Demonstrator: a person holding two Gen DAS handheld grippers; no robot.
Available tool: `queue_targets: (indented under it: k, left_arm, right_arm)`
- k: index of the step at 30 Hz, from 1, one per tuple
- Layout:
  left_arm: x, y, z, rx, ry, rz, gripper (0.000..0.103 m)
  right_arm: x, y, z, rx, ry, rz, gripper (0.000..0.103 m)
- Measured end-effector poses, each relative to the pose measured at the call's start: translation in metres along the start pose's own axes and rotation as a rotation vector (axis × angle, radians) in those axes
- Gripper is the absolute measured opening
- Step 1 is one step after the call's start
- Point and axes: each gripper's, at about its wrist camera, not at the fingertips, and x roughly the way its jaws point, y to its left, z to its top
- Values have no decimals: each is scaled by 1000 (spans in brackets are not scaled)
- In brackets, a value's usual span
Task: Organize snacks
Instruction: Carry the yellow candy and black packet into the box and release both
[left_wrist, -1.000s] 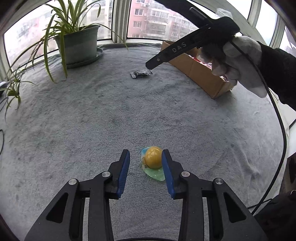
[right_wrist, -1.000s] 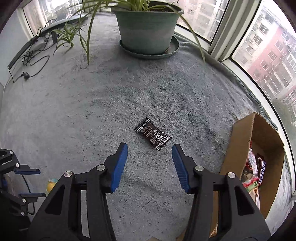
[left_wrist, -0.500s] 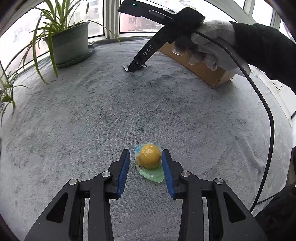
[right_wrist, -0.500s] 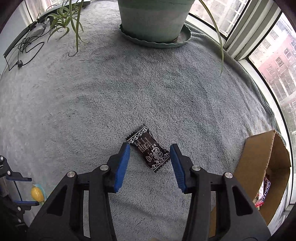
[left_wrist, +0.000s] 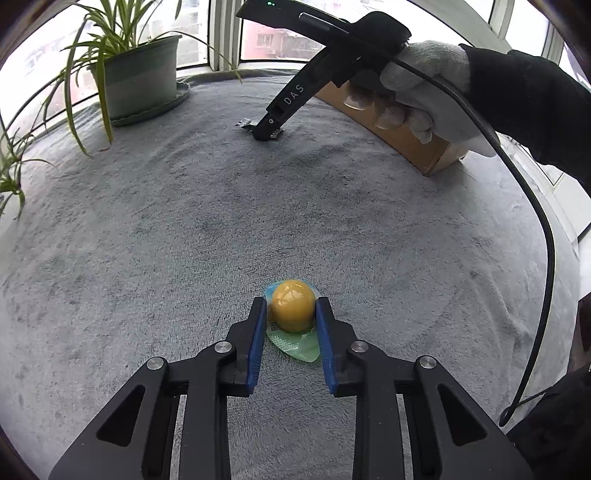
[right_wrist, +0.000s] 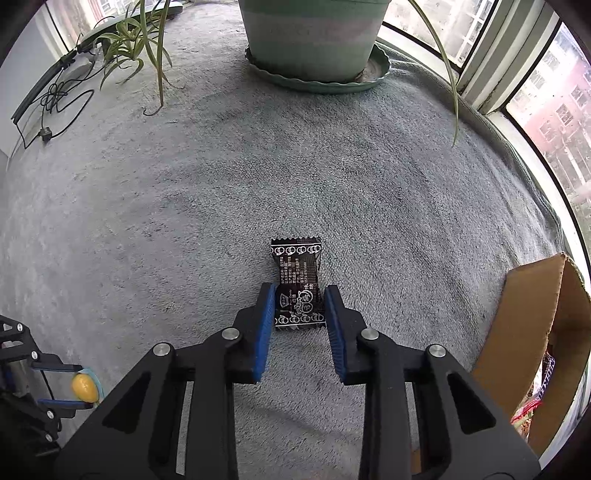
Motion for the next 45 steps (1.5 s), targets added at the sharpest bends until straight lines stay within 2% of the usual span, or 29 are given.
queue_targets:
  k: [6, 17, 28, 35, 45]
  left_arm:
    - [-2, 6, 3, -45, -1, 2, 24]
    - [-7, 8, 4, -62, -14, 12, 24]
    - [-21, 4, 12, -50, -56, 7, 24]
    - [-28, -8, 32, -4, -90, -6, 24]
    - [-26, -35, 78, 63, -164, -54, 24]
  right_arm:
    - [-9, 2, -8, 16, -18, 5, 28]
    - [-29, 1, -25, 50, -61, 3, 28]
    - [-79, -11, -50, 119, -153, -4, 28]
    - [-127, -26, -81, 205, -247, -24, 28]
    - [-175, -61, -156, 409, -336, -111, 28]
